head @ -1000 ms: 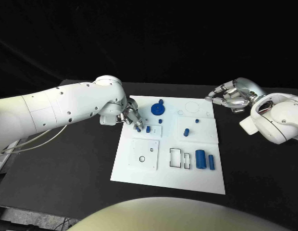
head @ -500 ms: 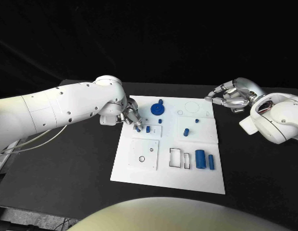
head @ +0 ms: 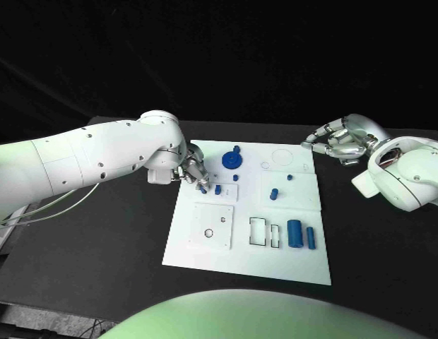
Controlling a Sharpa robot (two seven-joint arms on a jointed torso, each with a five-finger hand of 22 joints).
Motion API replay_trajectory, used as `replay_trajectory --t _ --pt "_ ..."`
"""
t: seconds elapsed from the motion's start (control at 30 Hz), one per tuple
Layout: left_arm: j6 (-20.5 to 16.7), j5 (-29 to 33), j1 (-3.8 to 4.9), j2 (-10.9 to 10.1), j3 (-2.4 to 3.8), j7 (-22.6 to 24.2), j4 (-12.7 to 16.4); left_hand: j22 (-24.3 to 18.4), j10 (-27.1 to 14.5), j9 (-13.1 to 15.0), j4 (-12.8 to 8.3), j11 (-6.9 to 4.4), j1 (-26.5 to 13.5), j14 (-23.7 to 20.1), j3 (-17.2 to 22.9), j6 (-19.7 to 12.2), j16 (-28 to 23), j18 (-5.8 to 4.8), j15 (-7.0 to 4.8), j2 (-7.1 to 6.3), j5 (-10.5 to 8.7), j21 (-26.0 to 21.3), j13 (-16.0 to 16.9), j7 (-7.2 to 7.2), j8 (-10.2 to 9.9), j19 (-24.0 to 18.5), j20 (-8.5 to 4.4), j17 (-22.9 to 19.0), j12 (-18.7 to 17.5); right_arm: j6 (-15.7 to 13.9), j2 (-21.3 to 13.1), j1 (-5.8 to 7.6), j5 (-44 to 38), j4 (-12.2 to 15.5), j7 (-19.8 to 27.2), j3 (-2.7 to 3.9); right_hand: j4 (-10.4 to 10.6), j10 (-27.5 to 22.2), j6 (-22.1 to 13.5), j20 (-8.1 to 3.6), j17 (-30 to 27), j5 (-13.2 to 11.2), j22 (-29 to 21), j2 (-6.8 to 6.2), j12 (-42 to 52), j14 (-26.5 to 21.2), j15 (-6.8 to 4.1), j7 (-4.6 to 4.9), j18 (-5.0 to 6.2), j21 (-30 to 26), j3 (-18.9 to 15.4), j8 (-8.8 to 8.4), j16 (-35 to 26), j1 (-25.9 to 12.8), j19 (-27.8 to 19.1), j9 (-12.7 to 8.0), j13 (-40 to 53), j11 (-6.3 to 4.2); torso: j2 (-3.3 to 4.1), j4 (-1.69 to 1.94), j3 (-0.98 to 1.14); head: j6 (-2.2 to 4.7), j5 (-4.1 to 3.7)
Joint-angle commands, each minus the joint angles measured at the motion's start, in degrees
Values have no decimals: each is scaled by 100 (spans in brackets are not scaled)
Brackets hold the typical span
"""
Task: Assemble the parts on the task board
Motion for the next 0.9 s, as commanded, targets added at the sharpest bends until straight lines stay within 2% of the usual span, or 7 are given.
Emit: replay_trajectory --t 0.03,0.33,0.9 --pt "125 61 -81 0 -62 -53 -10 1396 -18 29 -472 18 359 607 519 -75 21 7 29 334 -134 -28 -13 -18 -29 418 43 1510 -41 63 5 -5 -57 4 25 0 10 -30 -39 3 1132 31 793 74 -37 486 33 10 110 -26 -33 37 -30 2 -50 6 97 11 -2 -4 4 0 5" --pt "233 137 -76 -45 -33 -39 17 1393 -23 50 -499 16 382 607 539 -83 21 8 29 341 -197 -35 -22 -18 -22 414 46 1510 -49 65 1 -7 -62 4 21 0 12 -20 -42 4 1145 27 799 78 -24 490 33 10 107 -19 -43 40 -24 -1 -43 10 109 11 -3 -4 8 0 6" --pt "428 191 -38 -110 15 -39 77 1397 -6 92 -565 6 449 607 568 -96 21 6 21 340 -204 -23 19 -16 0 421 44 1510 -7 68 1 -7 -67 -6 14 0 12 -20 -42 4 1145 27 799 78 -24 490 33 10 107 -19 -43 40 -24 -1 -43 10 109 11 -4 -1 4 0 1"
